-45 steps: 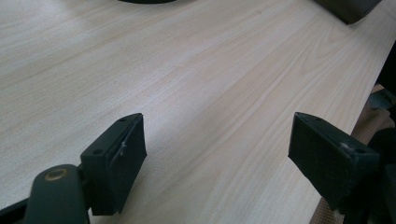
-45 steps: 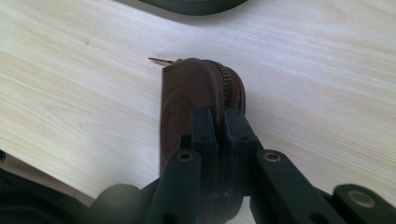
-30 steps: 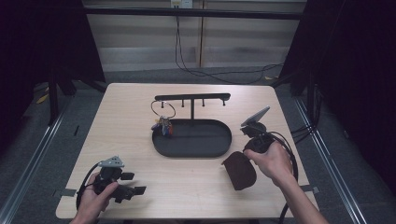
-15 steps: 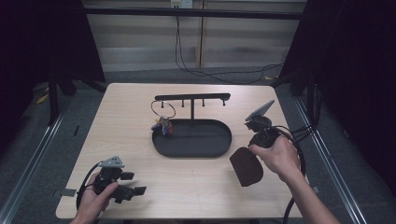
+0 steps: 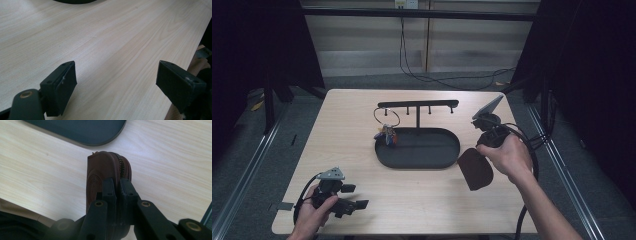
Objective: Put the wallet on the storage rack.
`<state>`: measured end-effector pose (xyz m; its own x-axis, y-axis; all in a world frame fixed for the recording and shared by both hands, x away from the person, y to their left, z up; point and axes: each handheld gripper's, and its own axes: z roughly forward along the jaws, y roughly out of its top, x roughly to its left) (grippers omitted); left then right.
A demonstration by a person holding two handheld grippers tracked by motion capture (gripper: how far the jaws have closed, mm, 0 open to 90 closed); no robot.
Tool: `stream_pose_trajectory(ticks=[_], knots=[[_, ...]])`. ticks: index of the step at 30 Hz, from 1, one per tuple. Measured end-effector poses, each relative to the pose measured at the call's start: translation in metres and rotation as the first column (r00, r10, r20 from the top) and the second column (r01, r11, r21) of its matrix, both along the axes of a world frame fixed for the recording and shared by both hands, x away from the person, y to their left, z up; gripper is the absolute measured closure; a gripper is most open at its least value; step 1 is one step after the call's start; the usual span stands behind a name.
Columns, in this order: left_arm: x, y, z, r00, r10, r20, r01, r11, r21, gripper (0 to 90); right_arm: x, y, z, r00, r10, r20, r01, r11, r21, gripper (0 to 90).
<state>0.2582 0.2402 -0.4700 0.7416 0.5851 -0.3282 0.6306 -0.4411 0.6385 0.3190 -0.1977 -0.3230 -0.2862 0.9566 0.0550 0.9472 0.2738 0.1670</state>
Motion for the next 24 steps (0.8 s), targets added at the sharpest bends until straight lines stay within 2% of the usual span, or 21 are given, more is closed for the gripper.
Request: stream_pose_trajectory(ticks=[10, 24], knots=[[0.000, 0.000, 0.000, 1.0000, 0.001, -0.002, -0.001, 1.0000, -0.007, 16.5, 0.015, 0.007, 0.002, 1.0000, -0.007, -0.006, 0.007, 0.9998, -0.020, 83.6], [0.000, -0.001, 0.000, 0.9998, -0.018, -0.009, 0.018, 0.9998, -0.012, 16.4, 0.041, 0.017, 0.015, 0.9993, -0.023, 0.031, 0.023, 0.9996, -0.019, 83.3]])
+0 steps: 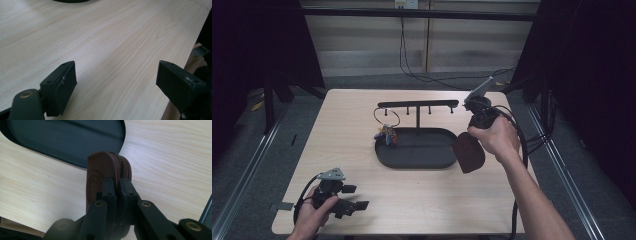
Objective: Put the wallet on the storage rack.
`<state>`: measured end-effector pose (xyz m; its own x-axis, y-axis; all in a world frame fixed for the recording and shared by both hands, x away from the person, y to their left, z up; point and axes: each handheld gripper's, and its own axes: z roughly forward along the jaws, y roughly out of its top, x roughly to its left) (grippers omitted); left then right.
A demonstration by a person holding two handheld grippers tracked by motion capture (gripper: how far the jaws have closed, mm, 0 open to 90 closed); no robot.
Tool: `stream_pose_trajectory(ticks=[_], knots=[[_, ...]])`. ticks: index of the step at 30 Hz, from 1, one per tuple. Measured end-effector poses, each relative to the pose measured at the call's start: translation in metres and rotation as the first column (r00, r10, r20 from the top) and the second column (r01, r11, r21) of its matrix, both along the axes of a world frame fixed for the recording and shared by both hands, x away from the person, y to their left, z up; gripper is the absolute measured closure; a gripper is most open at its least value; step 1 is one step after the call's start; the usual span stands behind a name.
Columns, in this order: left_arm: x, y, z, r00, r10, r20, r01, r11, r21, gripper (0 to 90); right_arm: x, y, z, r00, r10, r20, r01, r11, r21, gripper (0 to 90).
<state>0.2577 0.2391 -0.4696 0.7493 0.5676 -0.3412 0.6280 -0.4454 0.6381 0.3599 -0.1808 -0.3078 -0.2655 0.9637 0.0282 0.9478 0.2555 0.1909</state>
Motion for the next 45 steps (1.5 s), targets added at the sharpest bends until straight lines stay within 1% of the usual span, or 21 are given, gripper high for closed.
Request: stream_pose_trajectory(ticks=[4, 5, 9, 16, 18, 22, 25, 26, 27, 28, 29, 30, 32, 33, 36, 37, 38, 39, 40, 41, 45], knots=[[-0.001, -0.001, 0.001, 0.9999, -0.012, 0.002, 0.012, 0.9999, -0.004, 16.4, 0.005, 0.004, 0.002, 0.9999, 0.001, 0.012, -0.001, 1.0000, 0.009, 83.4], [-0.002, -0.002, 0.002, 0.9999, -0.016, 0.005, 0.016, 0.9998, -0.016, 16.4, 0.007, 0.005, 0.002, 0.9999, 0.003, 0.013, -0.003, 0.9999, 0.015, 83.3], [-0.003, -0.004, 0.003, 0.9997, -0.018, 0.013, 0.019, 0.9998, -0.009, 16.4, 0.011, 0.005, 0.001, 0.9999, 0.000, 0.014, 0.000, 0.9996, 0.028, 83.3], [-0.003, -0.003, 0.002, 0.9999, -0.011, 0.010, 0.011, 0.9999, -0.012, 16.4, 0.019, 0.004, 0.000, 0.9995, -0.011, 0.030, 0.010, 0.9989, 0.045, 83.3], [-0.003, -0.003, 0.002, 0.9999, -0.014, 0.007, 0.014, 0.9999, -0.005, 16.4, 0.023, 0.003, -0.001, 0.9993, -0.012, 0.034, 0.010, 0.9982, 0.060, 83.3], [-0.003, -0.004, 0.002, 0.9999, -0.013, 0.010, 0.013, 0.9999, -0.002, 16.4, 0.026, 0.002, -0.002, 0.9992, -0.013, 0.039, 0.011, 0.9975, 0.070, 83.4], [-0.003, -0.004, 0.002, 0.9999, -0.012, 0.011, 0.012, 0.9999, 0.001, 16.4, 0.031, 0.000, -0.006, 0.9987, -0.026, 0.044, 0.022, 0.9956, 0.091, 83.4], [-0.003, -0.003, 0.002, 0.9999, -0.012, 0.012, 0.012, 0.9999, 0.000, 16.4, 0.034, 0.001, -0.010, 0.9983, -0.028, 0.051, 0.022, 0.9941, 0.106, 83.5], [-0.003, -0.003, 0.002, 0.9999, -0.012, 0.009, 0.012, 0.9999, -0.003, 16.4, 0.034, 0.001, -0.010, 0.9983, -0.028, 0.051, 0.022, 0.9941, 0.106, 83.5], [-0.002, -0.003, 0.002, 0.9999, -0.012, 0.008, 0.012, 0.9999, -0.005, 16.4, 0.037, 0.004, -0.015, 0.9982, -0.027, 0.053, 0.020, 0.9922, 0.123, 83.6], [-0.002, -0.003, 0.002, 0.9999, -0.012, 0.008, 0.012, 0.9999, -0.005, 16.4, 0.037, 0.004, -0.015, 0.9982, -0.027, 0.053, 0.020, 0.9922, 0.123, 83.6], [-0.002, -0.003, 0.001, 0.9999, -0.011, 0.011, 0.011, 0.9999, 0.002, 16.4, 0.038, 0.004, -0.018, 0.9978, -0.032, 0.059, 0.024, 0.9915, 0.128, 83.6], [-0.002, -0.003, 0.001, 0.9999, -0.012, 0.011, 0.012, 0.9999, 0.003, 16.4, 0.043, 0.007, -0.025, 0.9983, -0.027, 0.052, 0.020, 0.9890, 0.147, 83.6], [-0.002, -0.003, 0.001, 0.9998, -0.015, 0.010, 0.015, 0.9999, 0.002, 16.4, 0.043, 0.007, -0.025, 0.9983, -0.027, 0.052, 0.020, 0.9890, 0.147, 83.6], [-0.002, -0.003, 0.001, 0.9999, -0.010, 0.011, 0.010, 0.9999, 0.003, 16.4, 0.046, 0.007, -0.029, 0.9982, -0.035, 0.050, 0.026, 0.9842, 0.175, 83.6], [-0.002, -0.003, 0.001, 0.9999, -0.013, 0.007, 0.013, 0.9999, 0.005, 16.4, 0.048, 0.006, -0.030, 0.9977, -0.048, 0.048, 0.038, 0.9812, 0.189, 83.7], [-0.002, -0.003, 0.001, 0.9999, -0.013, 0.007, 0.013, 0.9999, 0.005, 16.4, 0.048, 0.006, -0.030, 0.9977, -0.048, 0.048, 0.038, 0.9812, 0.189, 83.7], [-0.002, -0.004, 0.001, 0.9999, -0.011, 0.010, 0.011, 0.9999, 0.005, 16.4, 0.048, 0.005, -0.030, 0.9975, -0.056, 0.044, 0.046, 0.9788, 0.200, 83.6], [-0.002, -0.004, 0.001, 0.9999, -0.014, 0.009, 0.014, 0.9999, 0.004, 16.4, 0.050, 0.002, -0.032, 0.9966, -0.067, 0.048, 0.054, 0.9734, 0.222, 83.7], [-0.002, -0.003, 0.001, 0.9998, -0.017, 0.009, 0.017, 0.9998, 0.005, 16.4, 0.050, 0.002, -0.032, 0.9966, -0.067, 0.048, 0.054, 0.9734, 0.222, 83.7], [-0.002, -0.003, 0.001, 0.9999, -0.012, 0.010, 0.012, 0.9999, 0.008, 16.4, 0.052, -0.002, -0.039, 0.9950, -0.089, 0.046, 0.074, 0.9623, 0.262, 83.7]])
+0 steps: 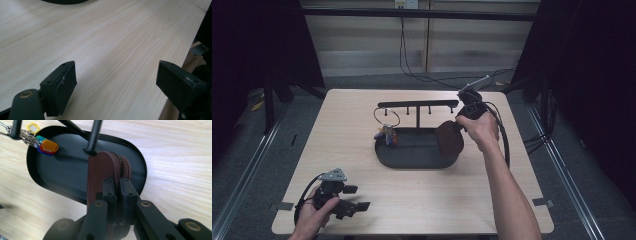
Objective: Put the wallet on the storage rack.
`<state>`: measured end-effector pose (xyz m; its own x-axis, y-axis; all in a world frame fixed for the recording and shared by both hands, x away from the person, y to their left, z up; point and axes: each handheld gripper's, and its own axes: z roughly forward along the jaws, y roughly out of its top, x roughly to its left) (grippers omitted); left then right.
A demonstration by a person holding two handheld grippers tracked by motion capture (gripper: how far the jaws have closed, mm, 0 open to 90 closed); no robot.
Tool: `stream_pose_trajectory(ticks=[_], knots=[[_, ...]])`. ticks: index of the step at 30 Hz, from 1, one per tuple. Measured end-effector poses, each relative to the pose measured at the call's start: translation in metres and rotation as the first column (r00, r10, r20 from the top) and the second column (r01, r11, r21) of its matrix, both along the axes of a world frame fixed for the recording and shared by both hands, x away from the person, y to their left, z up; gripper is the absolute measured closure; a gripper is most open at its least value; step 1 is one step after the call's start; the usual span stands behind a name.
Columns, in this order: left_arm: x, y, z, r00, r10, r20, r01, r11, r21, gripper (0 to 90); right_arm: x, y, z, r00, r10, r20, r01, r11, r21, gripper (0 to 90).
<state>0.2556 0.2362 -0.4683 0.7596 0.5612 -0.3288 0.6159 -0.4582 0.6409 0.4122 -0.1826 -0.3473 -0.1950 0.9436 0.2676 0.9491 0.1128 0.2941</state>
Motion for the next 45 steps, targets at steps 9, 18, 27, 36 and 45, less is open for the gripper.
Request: stream_pose_trajectory(ticks=[9, 18, 27, 36, 45], knots=[[-0.001, 0.000, 0.000, 1.0000, -0.008, -0.003, 0.008, 1.0000, 0.001, 16.4, 0.005, 0.002, -0.016, 0.9999, -0.012, -0.010, 0.013, 0.9985, 0.053, 84.2], [-0.001, 0.000, -0.001, 1.0000, -0.002, -0.009, 0.002, 1.0000, -0.002, 16.5, 0.008, -0.003, -0.034, 0.9985, -0.047, -0.026, 0.050, 0.9886, 0.142, 84.3], [0.000, 0.001, -0.001, 1.0000, 0.001, -0.008, -0.001, 1.0000, 0.006, 16.4, 0.010, -0.005, -0.056, 0.9962, -0.074, -0.046, 0.081, 0.9843, 0.157, 84.3], [0.000, 0.001, -0.001, 0.9999, 0.001, -0.014, 0.000, 1.0000, 0.006, 16.4, 0.013, -0.005, -0.074, 0.9959, -0.081, -0.041, 0.087, 0.9804, 0.177, 83.9], [0.001, 0.001, -0.001, 0.9999, 0.009, -0.014, -0.009, 1.0000, 0.003, 16.4, 0.015, -0.010, -0.089, 0.9934, -0.111, -0.027, 0.114, 0.9792, 0.167, 80.8]])
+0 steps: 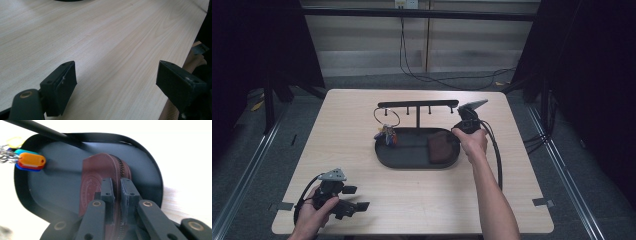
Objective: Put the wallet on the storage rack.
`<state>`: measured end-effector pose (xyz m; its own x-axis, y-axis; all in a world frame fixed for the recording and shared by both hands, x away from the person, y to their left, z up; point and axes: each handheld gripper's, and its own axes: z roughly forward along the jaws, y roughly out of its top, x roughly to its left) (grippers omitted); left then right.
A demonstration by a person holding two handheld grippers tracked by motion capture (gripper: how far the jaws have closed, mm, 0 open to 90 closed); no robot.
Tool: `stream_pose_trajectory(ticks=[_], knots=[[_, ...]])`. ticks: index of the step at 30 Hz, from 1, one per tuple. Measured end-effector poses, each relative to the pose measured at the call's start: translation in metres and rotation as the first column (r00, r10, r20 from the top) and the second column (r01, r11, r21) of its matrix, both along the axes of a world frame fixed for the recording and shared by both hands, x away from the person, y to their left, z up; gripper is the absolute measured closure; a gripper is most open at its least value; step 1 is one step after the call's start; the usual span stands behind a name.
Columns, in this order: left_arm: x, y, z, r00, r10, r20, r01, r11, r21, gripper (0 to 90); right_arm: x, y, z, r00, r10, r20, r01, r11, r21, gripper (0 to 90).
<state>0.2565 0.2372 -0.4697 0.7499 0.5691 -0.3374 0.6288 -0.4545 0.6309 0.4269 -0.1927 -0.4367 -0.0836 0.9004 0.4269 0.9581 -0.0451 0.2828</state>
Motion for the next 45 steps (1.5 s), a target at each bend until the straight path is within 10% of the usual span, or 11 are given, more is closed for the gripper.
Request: stream_pose_trajectory(ticks=[20, 45], knots=[[0.000, 0.001, 0.000, 1.0000, 0.003, 0.001, -0.003, 1.0000, -0.002, 16.4, -0.004, 0.000, 0.008, 0.9955, 0.033, 0.089, -0.029, 0.9985, -0.047, 66.0], [-0.001, 0.002, 0.001, 0.9999, 0.013, 0.005, -0.013, 0.9999, -0.006, 16.4, -0.052, -0.011, 0.031, 0.9711, 0.088, 0.222, -0.066, 0.9923, -0.105, 39.7]])
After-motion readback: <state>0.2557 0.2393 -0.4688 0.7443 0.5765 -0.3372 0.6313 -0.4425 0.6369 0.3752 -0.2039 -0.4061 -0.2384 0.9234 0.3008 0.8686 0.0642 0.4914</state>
